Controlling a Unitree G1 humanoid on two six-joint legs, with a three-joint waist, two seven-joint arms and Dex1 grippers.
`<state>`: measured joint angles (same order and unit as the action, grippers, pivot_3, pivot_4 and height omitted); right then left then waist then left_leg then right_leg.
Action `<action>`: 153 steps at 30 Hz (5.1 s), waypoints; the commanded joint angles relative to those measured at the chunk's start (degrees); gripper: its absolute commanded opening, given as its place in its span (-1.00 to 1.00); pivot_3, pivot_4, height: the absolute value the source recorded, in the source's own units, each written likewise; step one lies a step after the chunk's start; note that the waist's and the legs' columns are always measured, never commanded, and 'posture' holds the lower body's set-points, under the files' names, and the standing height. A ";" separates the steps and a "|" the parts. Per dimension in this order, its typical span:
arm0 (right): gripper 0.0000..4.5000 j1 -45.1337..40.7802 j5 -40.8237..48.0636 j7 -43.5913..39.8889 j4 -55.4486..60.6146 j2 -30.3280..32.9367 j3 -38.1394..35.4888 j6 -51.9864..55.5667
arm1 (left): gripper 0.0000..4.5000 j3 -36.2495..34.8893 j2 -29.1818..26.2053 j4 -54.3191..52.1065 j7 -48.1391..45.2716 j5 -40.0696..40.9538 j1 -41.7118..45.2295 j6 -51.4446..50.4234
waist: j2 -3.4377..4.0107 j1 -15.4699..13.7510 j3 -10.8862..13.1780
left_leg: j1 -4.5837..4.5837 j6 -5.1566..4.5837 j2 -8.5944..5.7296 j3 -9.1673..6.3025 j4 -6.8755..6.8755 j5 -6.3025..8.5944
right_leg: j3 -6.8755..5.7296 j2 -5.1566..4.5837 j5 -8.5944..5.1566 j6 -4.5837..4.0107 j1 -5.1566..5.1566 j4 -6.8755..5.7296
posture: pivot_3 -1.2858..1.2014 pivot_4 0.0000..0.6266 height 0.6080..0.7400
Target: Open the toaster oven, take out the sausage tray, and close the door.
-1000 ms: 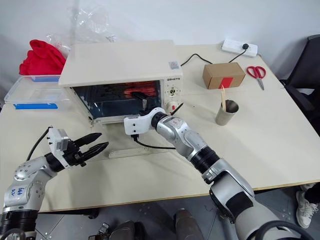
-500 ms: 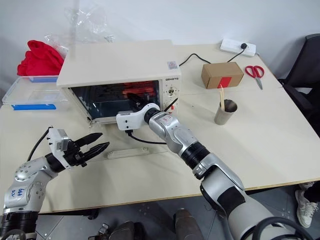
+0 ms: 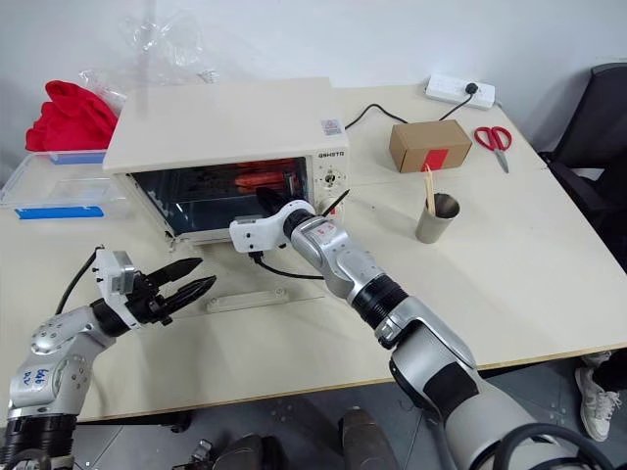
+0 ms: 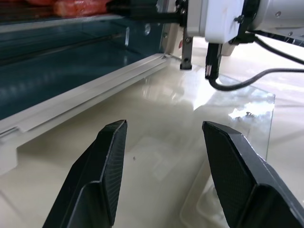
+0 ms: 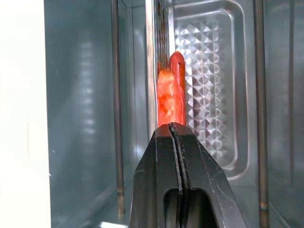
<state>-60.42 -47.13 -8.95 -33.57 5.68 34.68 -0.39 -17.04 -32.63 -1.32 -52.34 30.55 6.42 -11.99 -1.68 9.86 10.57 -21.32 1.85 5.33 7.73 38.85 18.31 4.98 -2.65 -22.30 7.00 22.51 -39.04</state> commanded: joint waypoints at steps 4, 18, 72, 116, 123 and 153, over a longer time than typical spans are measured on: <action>-0.16 0.85 3.08 -6.72 7.69 0.28 -1.19 -0.76 | 0.20 -1.08 -0.01 -2.00 0.39 1.22 -0.68 0.26 | 0.00 0.00 0.00 | 0.01 0.00 0.01 -0.01 0.00 0.00 | 0.00 -0.01 0.00 0.00 -0.01 0.00 | 0.03 -0.52 1.00; 0.42 -4.67 -1.43 1.17 -8.60 -3.33 1.56 1.08 | 0.20 -1.76 -0.41 -2.48 0.70 1.76 -1.09 -0.06 | 0.00 0.93 0.00 | 0.01 0.02 0.01 0.01 -0.03 -0.01 | 0.00 0.00 0.00 -0.01 0.00 0.01 | 0.03 -0.52 1.00; -0.99 18.49 8.84 -25.25 33.96 15.22 -2.29 -9.96 | 0.20 -14.32 -15.30 5.96 -5.82 12.76 2.92 -20.37 | -0.02 2.00 0.00 | 0.11 0.12 -0.01 0.00 -0.54 -0.06 | -0.12 -0.01 0.01 -0.03 0.01 0.04 | 0.03 -0.52 1.00; -1.00 20.40 20.64 -31.86 40.70 23.76 -8.93 -23.77 | 0.03 -19.80 -11.96 7.32 17.83 32.41 14.17 -80.00 | -0.09 -1.88 0.03 | 0.07 0.11 -0.07 0.03 0.14 -0.05 | -0.07 0.04 -0.05 -0.15 -0.03 -0.04 | 0.03 -0.52 1.00; -1.00 19.56 21.97 -32.73 40.21 23.90 -9.10 -25.24 | -0.75 -19.58 -9.75 9.99 28.27 44.88 11.88 -80.51 | -0.10 -1.86 0.02 | 0.08 0.11 0.09 -0.01 0.17 -0.04 | -0.08 -0.06 -0.05 -0.15 -0.02 -0.10 | 0.03 -0.52 1.00; 0.36 20.85 41.70 -45.56 41.15 26.12 -13.76 -19.18 | -1.00 -14.57 -8.17 7.27 55.61 82.45 -3.03 -62.86 | -0.11 -2.15 0.03 | 0.12 0.09 -0.20 -0.55 0.28 -0.06 | -0.82 -0.70 -0.07 -0.17 -0.46 0.08 | 0.03 -0.52 1.00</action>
<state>-39.45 -8.26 -53.71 4.76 31.24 23.14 -20.45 -29.30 -41.00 8.44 4.33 112.02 3.64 -75.05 -1.78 7.71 10.60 -21.20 1.94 5.12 7.09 39.13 18.25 4.05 -3.37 -22.37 6.82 21.96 -38.86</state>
